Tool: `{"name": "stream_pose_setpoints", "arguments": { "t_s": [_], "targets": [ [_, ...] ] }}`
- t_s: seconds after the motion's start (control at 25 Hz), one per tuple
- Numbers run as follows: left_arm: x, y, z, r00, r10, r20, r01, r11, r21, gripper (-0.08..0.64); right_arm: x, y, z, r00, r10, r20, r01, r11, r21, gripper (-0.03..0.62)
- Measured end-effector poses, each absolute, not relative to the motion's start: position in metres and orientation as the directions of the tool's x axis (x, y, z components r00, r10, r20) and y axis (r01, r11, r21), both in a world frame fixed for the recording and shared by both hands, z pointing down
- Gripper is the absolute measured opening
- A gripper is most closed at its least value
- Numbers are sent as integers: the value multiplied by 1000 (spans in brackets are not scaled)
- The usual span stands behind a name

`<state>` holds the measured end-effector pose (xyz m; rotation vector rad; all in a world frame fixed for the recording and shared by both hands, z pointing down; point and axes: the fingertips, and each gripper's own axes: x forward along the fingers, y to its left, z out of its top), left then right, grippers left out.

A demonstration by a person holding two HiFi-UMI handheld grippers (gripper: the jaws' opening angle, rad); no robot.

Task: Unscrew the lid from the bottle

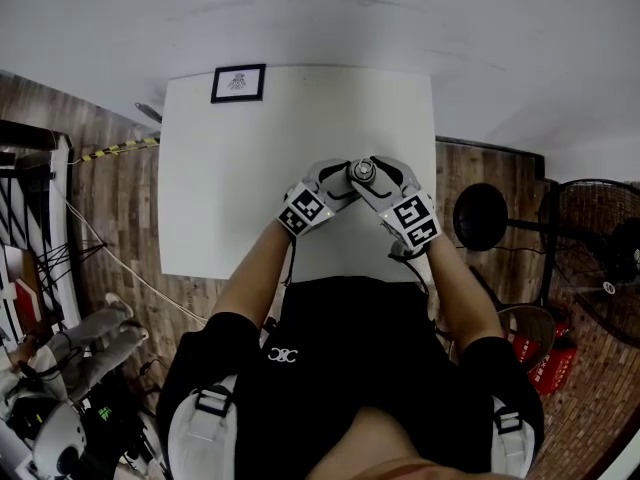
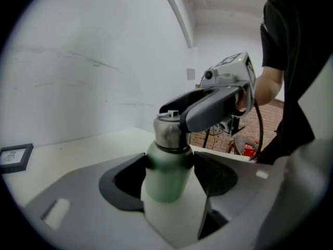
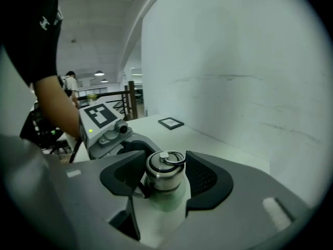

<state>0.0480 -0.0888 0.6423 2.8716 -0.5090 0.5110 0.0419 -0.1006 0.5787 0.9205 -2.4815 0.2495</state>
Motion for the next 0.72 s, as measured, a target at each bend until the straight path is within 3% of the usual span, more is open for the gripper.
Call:
{"name": "stream_pose_setpoints", "arguments": {
  "t_s": [0.24,0.36,0.48,0.6,0.72],
  "targets": [
    [48,-91,645,883,-295,364,-357,-927,116,342,38,-97,582,-842,-194,504,-250,967,-44,245],
    [48,-90,642,885,-291,365,-352,-930,112,342,38,-96,578,-836,-124,535,-182,982,-57,247],
    [47,-90,640,886,-291,361,-350,-930,109,342,40,-98,563,-845,-216,489,-284,956,-69,249],
    [46,-91,642,885,-298,358,-356,-928,108,342,49,-100,549,-808,-444,387,-512,854,-88,249],
    [47,-92,643,884,-301,358,-359,-927,106,342,60,-96,544,-671,-675,307,-731,672,-117,250]
  ]
}}
